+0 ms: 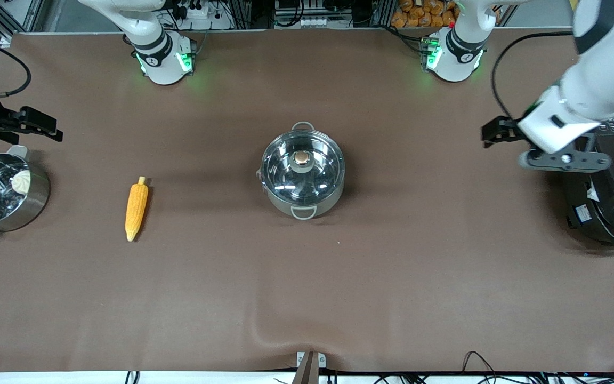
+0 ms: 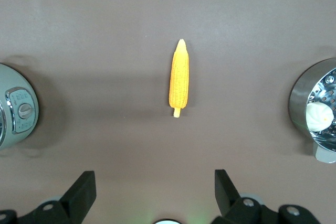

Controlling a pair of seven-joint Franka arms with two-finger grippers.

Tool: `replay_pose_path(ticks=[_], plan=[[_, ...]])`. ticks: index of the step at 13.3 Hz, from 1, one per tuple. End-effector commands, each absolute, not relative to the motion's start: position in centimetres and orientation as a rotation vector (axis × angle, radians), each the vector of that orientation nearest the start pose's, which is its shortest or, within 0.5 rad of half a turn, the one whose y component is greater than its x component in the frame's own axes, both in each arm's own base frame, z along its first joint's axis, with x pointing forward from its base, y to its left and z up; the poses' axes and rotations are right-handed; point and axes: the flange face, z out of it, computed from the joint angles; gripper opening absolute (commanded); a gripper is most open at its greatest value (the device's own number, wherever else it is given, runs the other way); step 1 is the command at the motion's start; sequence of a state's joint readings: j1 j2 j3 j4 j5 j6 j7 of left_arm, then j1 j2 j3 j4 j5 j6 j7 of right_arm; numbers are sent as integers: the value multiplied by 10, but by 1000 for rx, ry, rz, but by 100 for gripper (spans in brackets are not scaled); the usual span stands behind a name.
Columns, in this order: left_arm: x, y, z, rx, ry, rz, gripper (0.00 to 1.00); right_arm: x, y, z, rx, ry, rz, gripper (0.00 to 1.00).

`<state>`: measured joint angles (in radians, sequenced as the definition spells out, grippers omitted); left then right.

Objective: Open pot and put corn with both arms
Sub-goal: 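Move the left gripper toward the pot lid while the right gripper waits, then grasp the lid knob with the left gripper while the right gripper grasps corn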

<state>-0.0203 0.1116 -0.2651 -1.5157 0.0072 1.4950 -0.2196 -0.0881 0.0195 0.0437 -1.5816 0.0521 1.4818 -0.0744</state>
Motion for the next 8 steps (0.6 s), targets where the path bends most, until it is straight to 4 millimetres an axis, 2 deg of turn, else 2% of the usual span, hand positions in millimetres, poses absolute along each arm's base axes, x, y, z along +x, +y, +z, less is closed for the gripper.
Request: replay_pose_path(ticks=[1, 2, 4, 7, 8], plan=[[544, -219, 568, -3130, -28, 262, 100, 562, -19, 584, -3070, -17, 195, 100], [541, -249, 550, -3113, -51, 301, 100, 569, -19, 573, -3067, -18, 212, 100], [532, -320, 528, -3111, -162, 271, 100, 582, -20, 547, -3063, -11, 232, 100], [519, -404, 488, -3137, -289, 226, 100, 601, -27, 496, -3052, 5, 287, 100], [514, -423, 475, -3137, -325, 204, 100, 608, -28, 478, -3048, 10, 308, 100]])
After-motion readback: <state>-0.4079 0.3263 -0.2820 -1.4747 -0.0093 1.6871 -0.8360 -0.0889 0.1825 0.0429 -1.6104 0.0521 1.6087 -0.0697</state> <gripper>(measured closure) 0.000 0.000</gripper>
